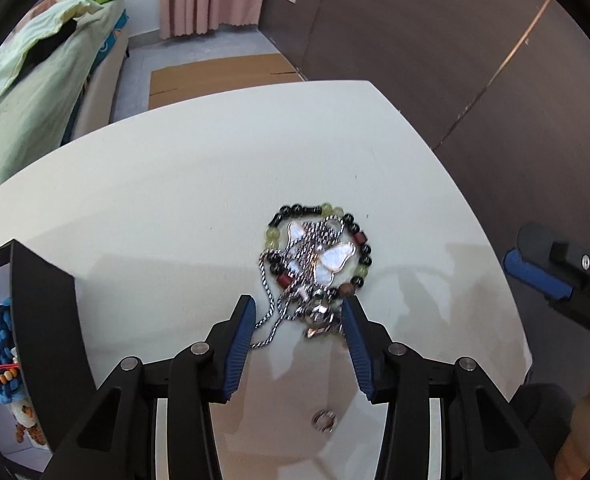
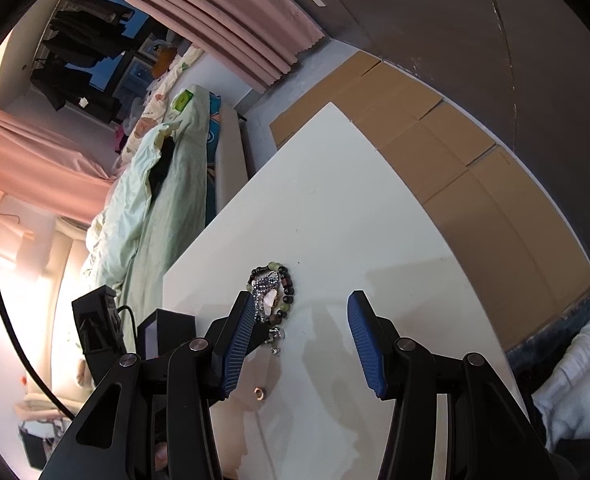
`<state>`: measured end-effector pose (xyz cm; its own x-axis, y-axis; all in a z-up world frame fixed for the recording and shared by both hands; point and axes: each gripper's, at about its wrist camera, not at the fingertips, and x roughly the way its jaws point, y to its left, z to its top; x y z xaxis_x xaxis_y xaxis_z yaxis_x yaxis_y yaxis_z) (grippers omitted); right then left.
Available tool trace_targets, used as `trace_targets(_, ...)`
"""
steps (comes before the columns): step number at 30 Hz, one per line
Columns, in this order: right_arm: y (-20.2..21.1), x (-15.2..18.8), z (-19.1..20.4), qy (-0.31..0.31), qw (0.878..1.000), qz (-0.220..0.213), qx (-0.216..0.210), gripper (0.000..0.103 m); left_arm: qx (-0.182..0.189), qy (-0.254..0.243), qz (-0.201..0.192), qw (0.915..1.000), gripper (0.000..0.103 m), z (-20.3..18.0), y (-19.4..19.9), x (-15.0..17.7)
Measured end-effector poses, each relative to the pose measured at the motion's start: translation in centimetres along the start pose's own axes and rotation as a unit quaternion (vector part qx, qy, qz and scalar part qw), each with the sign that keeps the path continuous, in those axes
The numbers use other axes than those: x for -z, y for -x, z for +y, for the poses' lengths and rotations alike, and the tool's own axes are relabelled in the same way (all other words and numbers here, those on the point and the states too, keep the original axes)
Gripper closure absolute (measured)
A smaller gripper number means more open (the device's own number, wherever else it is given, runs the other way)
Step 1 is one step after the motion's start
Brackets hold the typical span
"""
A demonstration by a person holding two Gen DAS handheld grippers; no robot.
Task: Organize jewelry
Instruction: 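Close the left gripper on the pendant bracelet's chain and beads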
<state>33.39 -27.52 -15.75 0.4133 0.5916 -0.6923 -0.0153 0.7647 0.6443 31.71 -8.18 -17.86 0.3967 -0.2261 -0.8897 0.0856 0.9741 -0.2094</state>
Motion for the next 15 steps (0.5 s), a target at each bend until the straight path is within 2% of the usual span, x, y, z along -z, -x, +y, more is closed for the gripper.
trace_targets(6,-0.1,0.0,0.0,-0.001,1.0,0.0,0.0,0.053,-0.03,0.014,0.005,0.9994,0.056,1.8,0.6,0.3)
trace_targets(11,0.0,0.0,-0.1,0.0,1.0,0.0,0.0,0.053,0.007,0.034,-0.011,0.9993,0.056,2.3,1.4,-0.1)
trace_targets(15,-0.1,0.0,0.0,-0.001,1.0,0.001,0.0,0.052,0.012,0.023,-0.011,0.9996,0.056,1.1,0.8,-0.3)
